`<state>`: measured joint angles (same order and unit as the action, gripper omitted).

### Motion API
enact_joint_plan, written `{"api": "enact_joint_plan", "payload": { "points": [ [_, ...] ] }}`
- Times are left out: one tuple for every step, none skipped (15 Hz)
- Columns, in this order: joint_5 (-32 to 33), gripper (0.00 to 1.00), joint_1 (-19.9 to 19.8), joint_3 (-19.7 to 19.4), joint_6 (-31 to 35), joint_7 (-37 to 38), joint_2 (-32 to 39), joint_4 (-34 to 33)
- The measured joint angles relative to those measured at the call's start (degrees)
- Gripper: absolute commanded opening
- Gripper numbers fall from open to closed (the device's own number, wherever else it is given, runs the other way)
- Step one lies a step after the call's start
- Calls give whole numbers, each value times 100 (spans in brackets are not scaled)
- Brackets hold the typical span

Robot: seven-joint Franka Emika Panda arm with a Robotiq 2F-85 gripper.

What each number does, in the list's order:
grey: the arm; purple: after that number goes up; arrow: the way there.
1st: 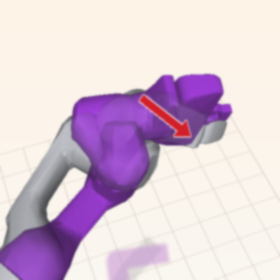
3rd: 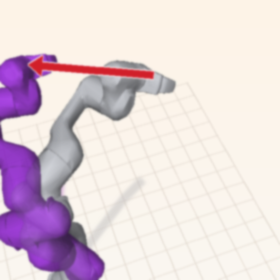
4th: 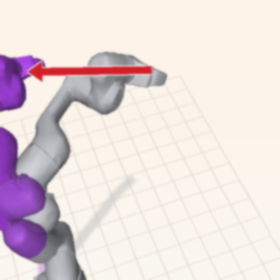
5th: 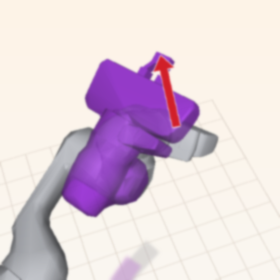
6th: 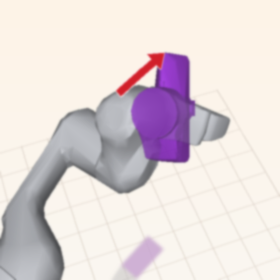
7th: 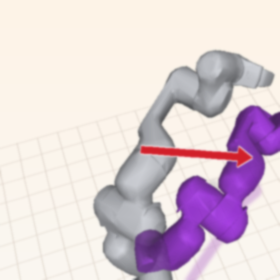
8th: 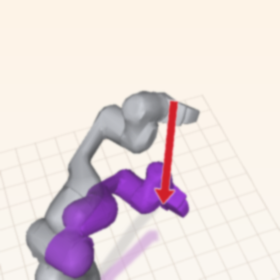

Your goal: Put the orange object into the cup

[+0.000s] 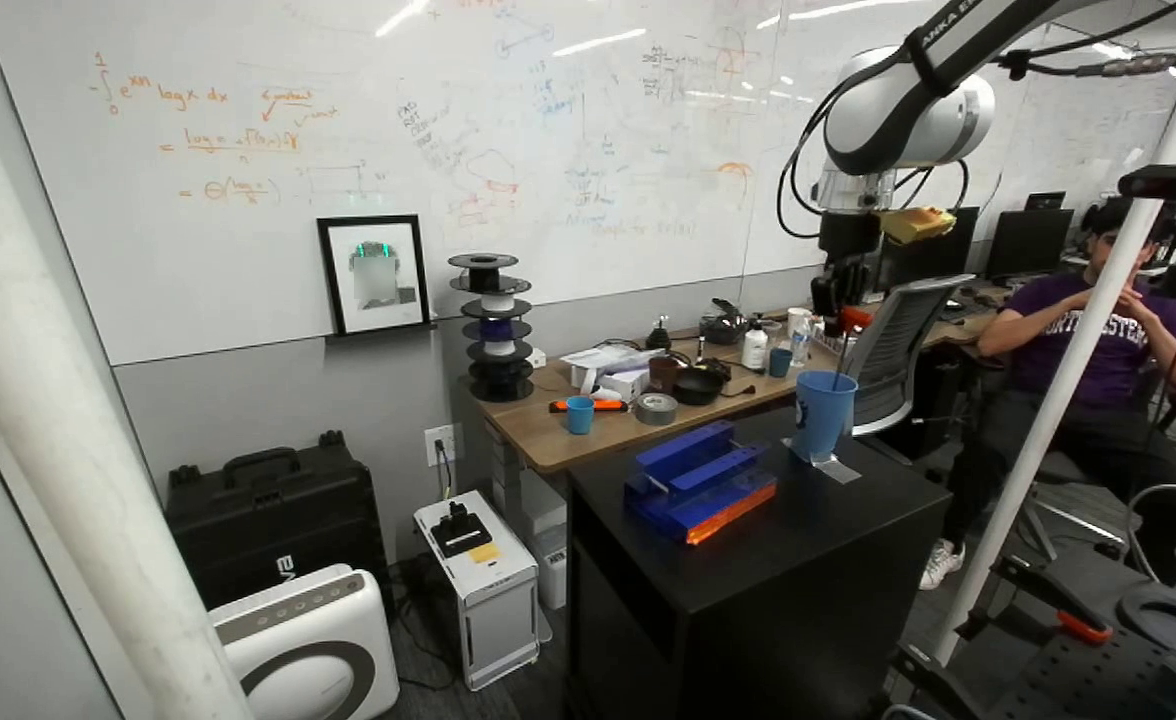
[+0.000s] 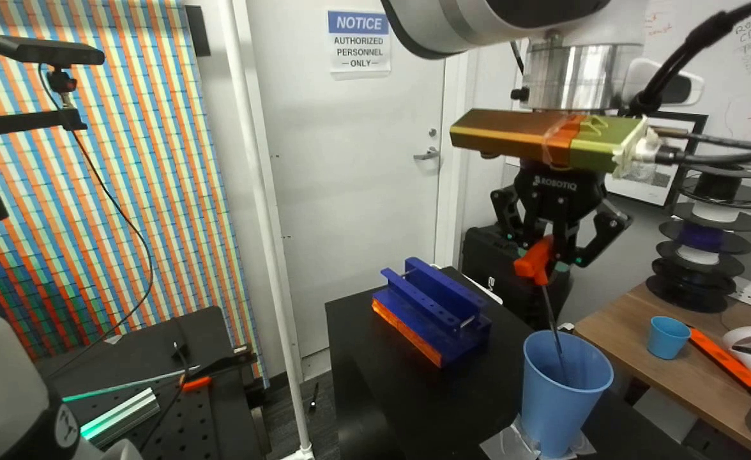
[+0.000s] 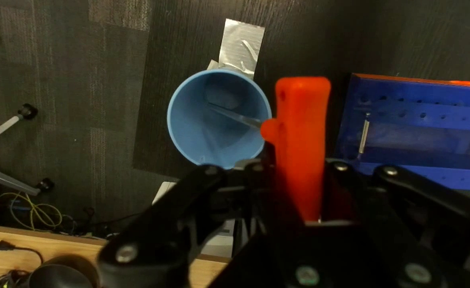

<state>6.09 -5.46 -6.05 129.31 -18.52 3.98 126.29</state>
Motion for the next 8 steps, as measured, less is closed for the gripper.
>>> {"api": "enact_joint_plan", "payload": {
  "points": [
    [-62, 23, -10, 0, 161, -31, 158, -6],
    [-139, 38, -19, 1, 303, -76, 307, -16],
    [-245, 39, -28, 4, 398, -134, 441, -31],
    [-363, 45, -41, 12, 455, -207, 556, -53],
    [-477, 54, -57, 24, 485, -288, 637, -72],
    [-568, 61, -72, 37, 490, -363, 677, -84],
    [-628, 69, -84, 46, 490, -416, 674, -90],
    [-666, 77, -90, 52, 488, -468, 641, -92]
  ]
}}
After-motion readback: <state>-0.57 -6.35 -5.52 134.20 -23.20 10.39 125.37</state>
